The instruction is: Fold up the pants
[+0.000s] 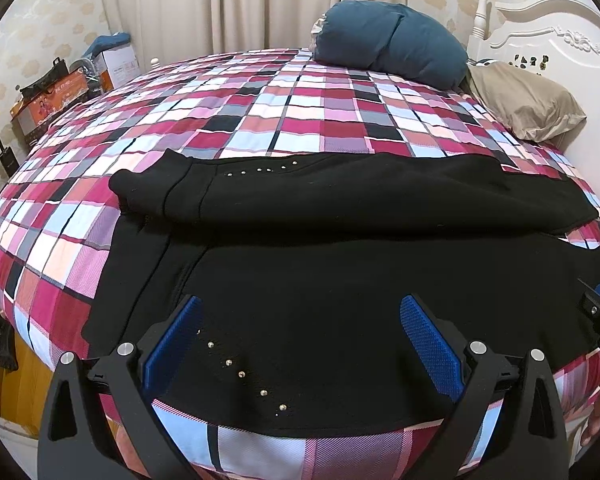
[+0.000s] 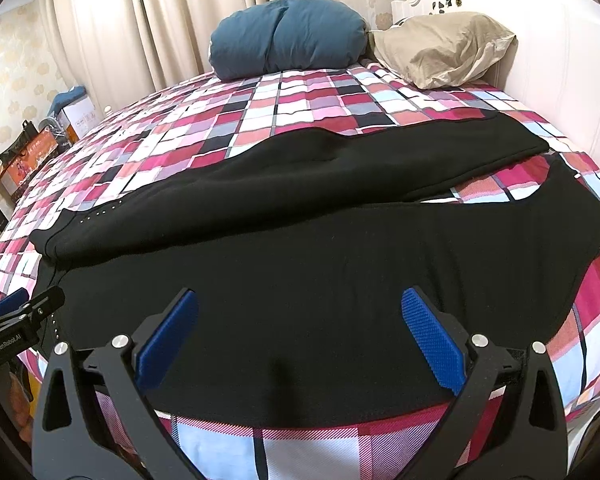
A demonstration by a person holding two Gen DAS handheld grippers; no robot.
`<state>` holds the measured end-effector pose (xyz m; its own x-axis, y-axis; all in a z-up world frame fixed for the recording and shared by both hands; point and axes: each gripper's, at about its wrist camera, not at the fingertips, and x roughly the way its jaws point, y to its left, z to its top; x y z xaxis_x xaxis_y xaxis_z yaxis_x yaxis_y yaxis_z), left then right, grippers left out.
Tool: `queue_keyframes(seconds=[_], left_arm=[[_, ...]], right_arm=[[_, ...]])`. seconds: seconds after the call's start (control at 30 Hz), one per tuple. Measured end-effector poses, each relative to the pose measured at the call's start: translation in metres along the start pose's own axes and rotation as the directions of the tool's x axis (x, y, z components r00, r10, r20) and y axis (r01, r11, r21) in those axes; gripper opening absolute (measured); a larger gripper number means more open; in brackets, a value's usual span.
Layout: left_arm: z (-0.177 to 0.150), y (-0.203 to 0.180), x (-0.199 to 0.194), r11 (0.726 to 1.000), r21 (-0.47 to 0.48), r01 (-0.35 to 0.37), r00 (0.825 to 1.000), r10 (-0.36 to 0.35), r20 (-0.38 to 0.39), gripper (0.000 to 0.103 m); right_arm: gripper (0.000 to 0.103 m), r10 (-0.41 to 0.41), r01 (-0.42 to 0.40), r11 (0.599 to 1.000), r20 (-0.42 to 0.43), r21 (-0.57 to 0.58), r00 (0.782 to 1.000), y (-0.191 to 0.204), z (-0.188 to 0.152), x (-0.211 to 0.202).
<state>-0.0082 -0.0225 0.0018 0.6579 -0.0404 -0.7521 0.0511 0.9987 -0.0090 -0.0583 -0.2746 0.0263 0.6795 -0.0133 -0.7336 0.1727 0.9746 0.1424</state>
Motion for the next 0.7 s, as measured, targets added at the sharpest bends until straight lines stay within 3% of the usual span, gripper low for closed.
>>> queue_keyframes(seconds=[0.7], left_arm=[[0.0009, -0.0014, 0.0027, 0.999, -0.001, 0.034, 0.999, -0.034, -0.011, 0.098]], right_arm=[[0.101, -0.002, 0.002, 1.000, -0.020, -0.020, 1.000, 0.0045, 0.0010, 0.0061]])
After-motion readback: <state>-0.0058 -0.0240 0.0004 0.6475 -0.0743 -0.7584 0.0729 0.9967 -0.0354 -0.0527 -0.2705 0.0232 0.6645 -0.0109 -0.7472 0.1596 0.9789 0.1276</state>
